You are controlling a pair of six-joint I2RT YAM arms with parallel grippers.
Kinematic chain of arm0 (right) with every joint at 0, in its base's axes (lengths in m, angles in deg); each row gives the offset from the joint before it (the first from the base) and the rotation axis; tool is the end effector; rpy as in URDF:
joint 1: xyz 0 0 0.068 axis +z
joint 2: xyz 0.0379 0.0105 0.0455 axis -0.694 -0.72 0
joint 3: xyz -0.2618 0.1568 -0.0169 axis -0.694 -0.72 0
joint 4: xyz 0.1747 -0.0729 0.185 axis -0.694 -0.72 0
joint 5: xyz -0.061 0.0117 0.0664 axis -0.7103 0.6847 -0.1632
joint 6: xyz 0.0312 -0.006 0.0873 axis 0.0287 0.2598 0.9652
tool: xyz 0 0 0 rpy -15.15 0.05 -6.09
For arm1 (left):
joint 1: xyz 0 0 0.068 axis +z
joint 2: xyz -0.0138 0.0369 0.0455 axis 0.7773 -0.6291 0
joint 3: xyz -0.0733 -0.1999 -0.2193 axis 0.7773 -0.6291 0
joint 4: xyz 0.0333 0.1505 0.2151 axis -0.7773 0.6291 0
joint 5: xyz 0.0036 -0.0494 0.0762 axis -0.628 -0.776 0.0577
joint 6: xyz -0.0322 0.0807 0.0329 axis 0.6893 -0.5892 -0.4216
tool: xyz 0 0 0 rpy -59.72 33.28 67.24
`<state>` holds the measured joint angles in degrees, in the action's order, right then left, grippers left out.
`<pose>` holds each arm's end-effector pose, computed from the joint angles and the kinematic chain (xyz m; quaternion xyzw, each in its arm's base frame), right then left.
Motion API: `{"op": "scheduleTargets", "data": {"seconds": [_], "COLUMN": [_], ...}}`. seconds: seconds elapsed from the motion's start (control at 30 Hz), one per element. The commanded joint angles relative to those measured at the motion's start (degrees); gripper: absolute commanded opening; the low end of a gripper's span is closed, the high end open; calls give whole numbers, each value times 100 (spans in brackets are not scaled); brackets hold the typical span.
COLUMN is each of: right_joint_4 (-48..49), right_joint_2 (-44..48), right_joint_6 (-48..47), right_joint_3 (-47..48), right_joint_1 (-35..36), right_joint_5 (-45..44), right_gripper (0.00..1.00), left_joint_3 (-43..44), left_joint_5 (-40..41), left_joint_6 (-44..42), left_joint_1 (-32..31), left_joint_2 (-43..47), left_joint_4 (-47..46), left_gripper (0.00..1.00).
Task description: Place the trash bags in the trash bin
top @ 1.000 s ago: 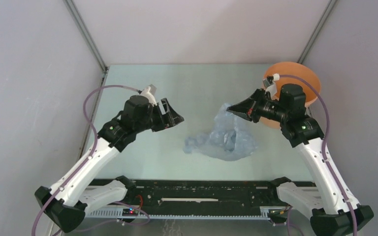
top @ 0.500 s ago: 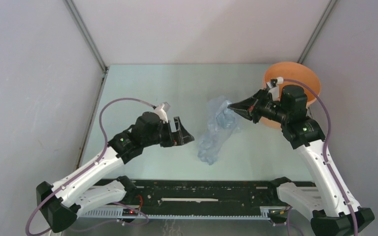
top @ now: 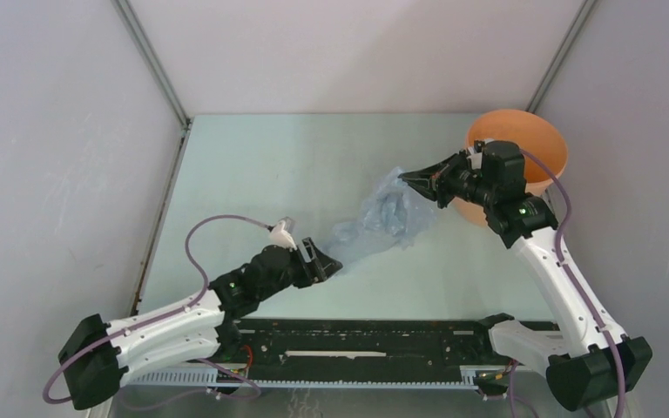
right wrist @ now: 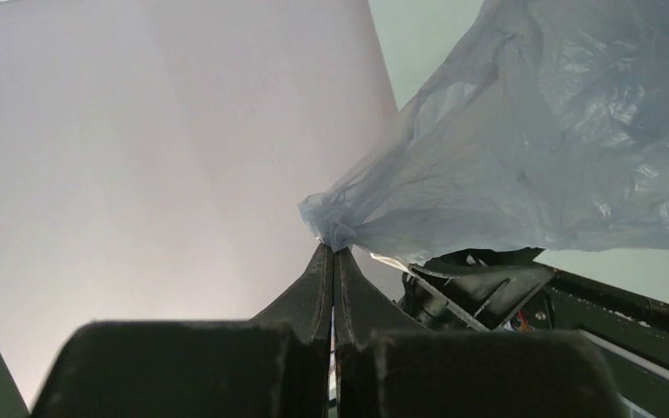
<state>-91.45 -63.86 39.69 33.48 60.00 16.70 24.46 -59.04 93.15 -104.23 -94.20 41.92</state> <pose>0.2347 0.1092 0.3871 0.3001 0.7599 0.5353 0.2143 0.1316 -0.1613 0.2092 -0.0746 0.8393 -0.4227 0.3338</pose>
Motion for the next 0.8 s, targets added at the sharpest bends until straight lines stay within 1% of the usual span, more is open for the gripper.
{"op": "scheduleTargets", "data": {"seconds": [0.0,0.03,0.07,0.1,0.17,0.23,0.27,0.33,0.37,0.43,0.47,0.57,0.67,0.77], "right_joint_4": [143,186,217,247,294,359,361,362,392,409,404,372,328,238], "right_joint_2": [-102,-103,-103,-94,-94,-85,-86,-107,-135,-146,-147,-140,-164,-149], "right_joint_6": [-56,-72,-88,-93,-81,-127,-139,-135,-128,-117,-117,-153,-205,-277], "right_joint_3": [10,16,13,15,15,17,17,10,12,14,15,13,6,-27], "right_joint_1": [74,61,44,27,-14,-53,-66,-82,-96,-126,-143,-151,-168,-166], "right_joint_5": [-63,-63,-57,-49,35,119,109,81,94,108,109,90,106,144], "right_gripper": [0,0,0,0,0,0,0,0,0,0,0,0,0,0], "left_joint_3": [48,-46,-241,-490,-891,-1032,-971,-721,-687,-774,-755,-406,-89,-67], "left_joint_5": [810,860,820,655,185,-194,-378,-797,-906,-1060,-1074,-1242,-1368,-1133], "left_joint_6": [32,-1,38,161,330,226,71,-343,-372,-382,-422,-612,-499,-221], "left_joint_1": [22,28,61,150,423,595,638,593,539,472,470,478,477,535], "left_joint_2": [292,311,346,363,289,45,-148,-740,-954,-1351,-1551,-2181,-2716,-2924], "left_joint_4": [-29,50,25,-179,-923,-1665,-1919,-1988,-2096,-2749,-2935,-3097,-3279,-3452], "left_gripper": [77,80,86,90,93,93,91,86,86,84,83,77,65,58]}}
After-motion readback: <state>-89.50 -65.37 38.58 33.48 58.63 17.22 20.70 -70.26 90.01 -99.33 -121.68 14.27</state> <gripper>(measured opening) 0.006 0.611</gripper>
